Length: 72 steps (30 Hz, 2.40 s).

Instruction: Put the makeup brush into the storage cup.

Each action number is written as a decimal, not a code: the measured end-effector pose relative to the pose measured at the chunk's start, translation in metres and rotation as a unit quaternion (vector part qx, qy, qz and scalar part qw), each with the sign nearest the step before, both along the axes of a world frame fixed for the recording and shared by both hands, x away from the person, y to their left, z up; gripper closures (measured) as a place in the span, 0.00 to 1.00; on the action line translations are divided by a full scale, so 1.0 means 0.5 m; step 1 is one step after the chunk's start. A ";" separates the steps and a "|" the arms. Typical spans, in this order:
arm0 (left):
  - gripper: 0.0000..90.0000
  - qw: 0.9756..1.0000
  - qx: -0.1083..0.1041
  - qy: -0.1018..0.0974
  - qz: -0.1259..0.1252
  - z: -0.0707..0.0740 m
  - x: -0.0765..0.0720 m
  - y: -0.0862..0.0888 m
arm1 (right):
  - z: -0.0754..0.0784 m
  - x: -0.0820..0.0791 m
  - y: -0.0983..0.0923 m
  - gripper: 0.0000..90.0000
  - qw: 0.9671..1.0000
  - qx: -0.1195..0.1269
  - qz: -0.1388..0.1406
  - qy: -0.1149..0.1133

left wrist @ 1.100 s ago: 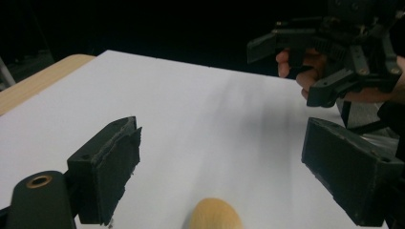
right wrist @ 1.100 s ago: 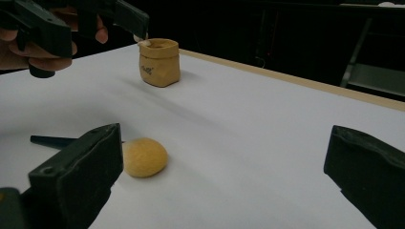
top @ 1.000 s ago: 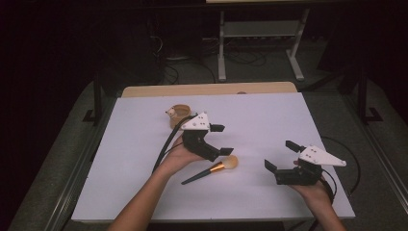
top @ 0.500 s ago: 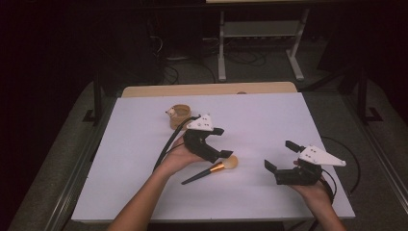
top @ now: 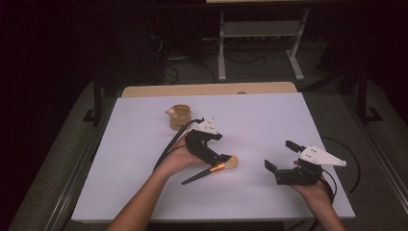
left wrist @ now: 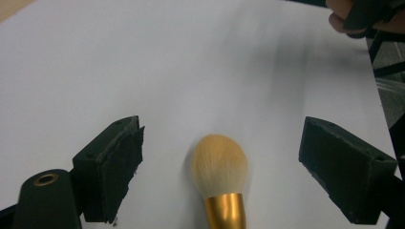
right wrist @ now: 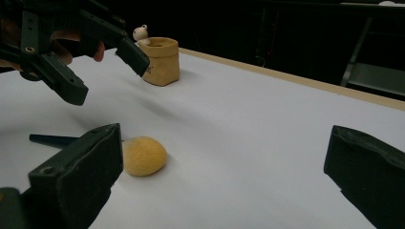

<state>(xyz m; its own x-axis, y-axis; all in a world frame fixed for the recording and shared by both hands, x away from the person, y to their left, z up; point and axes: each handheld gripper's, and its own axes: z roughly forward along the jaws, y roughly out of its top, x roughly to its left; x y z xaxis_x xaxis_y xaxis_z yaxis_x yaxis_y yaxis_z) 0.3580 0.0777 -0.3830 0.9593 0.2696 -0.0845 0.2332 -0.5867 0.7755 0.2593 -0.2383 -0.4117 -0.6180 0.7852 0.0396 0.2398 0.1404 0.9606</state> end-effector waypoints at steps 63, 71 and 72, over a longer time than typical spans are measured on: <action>0.52 0.972 0.224 0.070 0.010 -0.073 -0.008 -0.053 | -0.001 0.002 -0.002 0.00 1.000 -0.002 0.000 0.000; 0.57 0.970 0.230 0.074 0.011 -0.078 -0.010 -0.057 | -0.001 0.001 -0.002 0.00 1.000 0.000 -0.001 0.007; 0.57 0.970 0.230 0.072 0.012 -0.078 -0.010 -0.058 | -0.001 0.002 -0.003 0.00 1.000 -0.001 -0.001 0.003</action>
<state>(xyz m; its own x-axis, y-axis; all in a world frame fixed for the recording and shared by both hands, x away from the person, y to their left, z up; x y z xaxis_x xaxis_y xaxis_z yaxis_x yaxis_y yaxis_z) 0.3531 0.0489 -0.4219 0.9393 0.3328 -0.0830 0.3379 -0.8564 0.3903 0.2602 -0.2396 -0.4121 -0.6164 0.7863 0.0424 0.2467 0.1416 0.9587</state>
